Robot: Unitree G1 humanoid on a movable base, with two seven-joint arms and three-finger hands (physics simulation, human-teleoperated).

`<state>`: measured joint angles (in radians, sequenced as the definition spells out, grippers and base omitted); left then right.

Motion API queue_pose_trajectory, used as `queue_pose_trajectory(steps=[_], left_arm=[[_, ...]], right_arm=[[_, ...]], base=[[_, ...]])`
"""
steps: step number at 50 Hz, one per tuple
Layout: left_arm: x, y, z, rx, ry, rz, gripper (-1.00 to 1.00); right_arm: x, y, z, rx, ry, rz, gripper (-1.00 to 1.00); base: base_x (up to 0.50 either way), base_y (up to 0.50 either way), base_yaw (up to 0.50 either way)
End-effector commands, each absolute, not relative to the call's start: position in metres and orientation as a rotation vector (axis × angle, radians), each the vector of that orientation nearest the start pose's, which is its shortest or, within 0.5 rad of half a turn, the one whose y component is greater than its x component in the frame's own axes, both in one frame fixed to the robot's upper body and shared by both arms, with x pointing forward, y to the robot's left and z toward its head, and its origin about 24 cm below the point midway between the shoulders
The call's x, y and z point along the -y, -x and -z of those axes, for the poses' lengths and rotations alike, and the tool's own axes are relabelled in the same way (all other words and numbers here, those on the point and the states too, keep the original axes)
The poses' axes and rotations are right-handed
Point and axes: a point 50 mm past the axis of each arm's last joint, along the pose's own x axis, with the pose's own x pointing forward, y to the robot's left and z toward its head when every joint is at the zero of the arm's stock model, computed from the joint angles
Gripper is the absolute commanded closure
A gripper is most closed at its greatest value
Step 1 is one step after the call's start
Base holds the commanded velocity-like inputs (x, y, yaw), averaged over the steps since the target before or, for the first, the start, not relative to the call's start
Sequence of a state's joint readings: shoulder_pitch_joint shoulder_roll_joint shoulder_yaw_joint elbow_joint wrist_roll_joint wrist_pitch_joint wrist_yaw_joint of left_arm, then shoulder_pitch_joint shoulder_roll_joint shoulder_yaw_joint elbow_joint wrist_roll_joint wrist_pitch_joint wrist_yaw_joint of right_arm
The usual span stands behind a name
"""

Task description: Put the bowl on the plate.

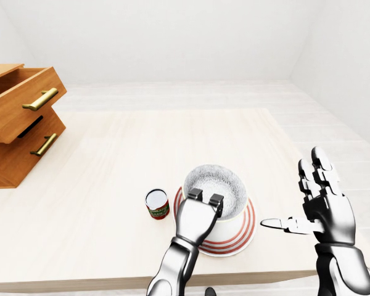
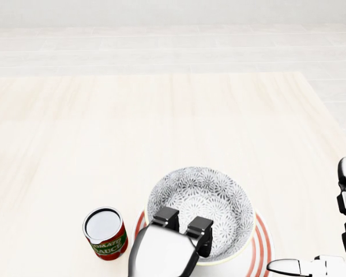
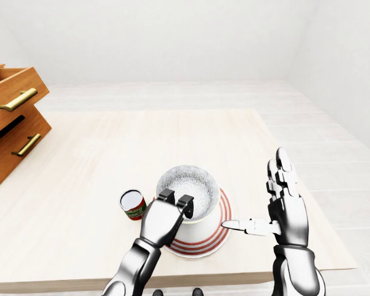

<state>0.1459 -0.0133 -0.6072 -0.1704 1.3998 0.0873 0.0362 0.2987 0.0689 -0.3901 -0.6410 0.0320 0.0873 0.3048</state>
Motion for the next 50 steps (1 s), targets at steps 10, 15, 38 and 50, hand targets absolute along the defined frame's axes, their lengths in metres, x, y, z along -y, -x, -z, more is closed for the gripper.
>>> queue_pose_trajectory(steps=[10,15,38,50], left_arm=[[-0.020,-0.195,-0.048,0.382,-1.284,0.313,1.00],[-0.020,-0.196,-0.048,0.375,-1.279,0.314,1.00],[-0.020,-0.196,-0.039,0.366,-1.285,0.323,1.00],[-0.019,-0.193,-0.041,0.370,-1.285,0.329,1.00]], right_arm=[[0.227,-0.169,-0.113,0.220,0.119,0.155,-1.00],[0.227,-0.171,-0.111,0.212,0.114,0.155,-1.00],[0.228,-0.171,-0.110,0.206,0.110,0.157,-1.00],[0.228,-0.170,-0.114,0.225,0.121,0.158,-1.00]], base=[[0.00,0.00,0.00],[0.00,0.00,0.00],[0.00,0.00,0.00],[0.00,0.00,0.00]])
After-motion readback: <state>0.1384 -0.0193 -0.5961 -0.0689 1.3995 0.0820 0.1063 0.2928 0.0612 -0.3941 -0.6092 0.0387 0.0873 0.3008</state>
